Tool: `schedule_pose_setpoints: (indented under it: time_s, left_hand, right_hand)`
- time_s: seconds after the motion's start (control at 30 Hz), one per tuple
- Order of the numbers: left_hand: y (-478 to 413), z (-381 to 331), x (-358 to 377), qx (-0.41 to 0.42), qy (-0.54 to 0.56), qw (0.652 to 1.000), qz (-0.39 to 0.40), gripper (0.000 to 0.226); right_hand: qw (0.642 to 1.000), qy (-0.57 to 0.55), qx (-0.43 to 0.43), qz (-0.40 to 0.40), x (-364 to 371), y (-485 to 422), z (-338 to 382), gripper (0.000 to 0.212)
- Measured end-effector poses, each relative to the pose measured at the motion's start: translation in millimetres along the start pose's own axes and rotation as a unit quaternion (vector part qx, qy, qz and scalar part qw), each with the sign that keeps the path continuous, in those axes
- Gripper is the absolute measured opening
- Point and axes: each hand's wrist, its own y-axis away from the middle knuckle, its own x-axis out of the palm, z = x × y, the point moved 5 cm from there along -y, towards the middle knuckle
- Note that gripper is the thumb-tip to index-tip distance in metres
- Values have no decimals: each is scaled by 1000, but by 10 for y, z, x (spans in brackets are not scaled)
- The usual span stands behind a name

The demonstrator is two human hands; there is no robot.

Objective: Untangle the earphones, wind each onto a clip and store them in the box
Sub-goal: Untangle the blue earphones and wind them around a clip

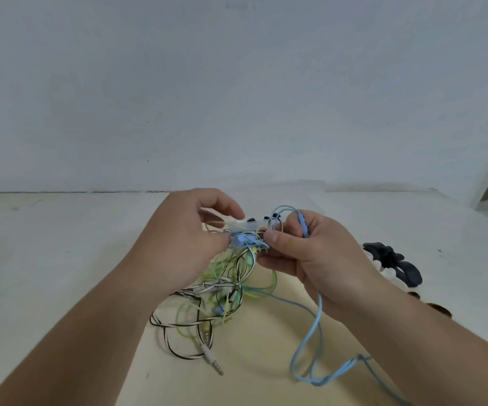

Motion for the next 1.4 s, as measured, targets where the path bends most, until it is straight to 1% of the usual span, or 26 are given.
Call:
schedule_pose_setpoints:
  time_s: [0.03,0.1,0.23,0.33,0.4,0.5,0.6,0.67,0.73,0.87,0.97,1.07,1.1,1.13,1.17,1.23,1.27,1.3,1.33,1.4]
  left_hand:
    - [-2,-24,10,20,-21,1000,11,34]
    - [6,-51,19,41,-29,998,28,30]
    - [10,-50,4,47,-14,998,47,17]
    - [30,-41,26,38,-4,995,90,18]
    - [32,-19,40,38,-29,994,94,20]
    - [20,-14,43,56,-68,995,51,18]
    - [25,-60,8,90,-98,991,-22,14]
    - [24,-76,-5,120,-117,985,-50,14]
    - [12,-53,16,140,-129,981,-47,21]
    - [-5,-25,52,93,-24,995,3,18]
    - [0,-33,76,83,3,996,23,15]
    - [4,-38,48,123,-74,989,-30,14]
    - [9,-43,33,135,-104,984,-53,17]
    - [13,-46,18,145,-125,979,-72,23]
    - [17,-46,12,149,-138,976,-81,30]
    - [15,-45,14,149,-159,972,-86,38]
    - [13,-44,19,144,-167,972,-86,40]
    - [11,-41,21,138,-172,971,-89,42]
    - [9,-40,25,132,-177,971,-92,43]
    - [3,-29,33,119,-178,972,-94,45]
  right_hand:
    - [1000,7,-8,-2,-13,-12,3,46]
    - [999,27,-18,-12,-32,-24,34,46]
    - [997,56,-35,-34,-86,-21,92,47]
    - [995,75,-40,-42,-87,-15,103,47]
    - [995,84,-36,-43,-79,-14,95,47]
    - [996,86,-19,-33,-66,-4,85,47]
    - [997,72,9,6,-14,30,87,44]
    - [998,51,23,31,16,52,88,42]
    - [998,22,29,42,42,63,96,41]
    - [999,-21,41,19,17,46,93,42]
    - [998,-48,42,5,-28,22,72,43]
    - [997,-50,48,14,-51,15,40,41]
    - [997,-42,54,35,-22,21,43,35]
    - [995,-35,63,64,6,20,28,24]
    - [993,-33,73,84,31,23,17,25]
    - [989,-31,90,117,57,31,-23,63]
    - [988,-26,89,125,68,34,-26,69]
    - [987,-14,87,131,92,43,-21,67]
    - [988,0,78,136,98,52,-18,60]
    - [991,34,68,109,89,61,0,39]
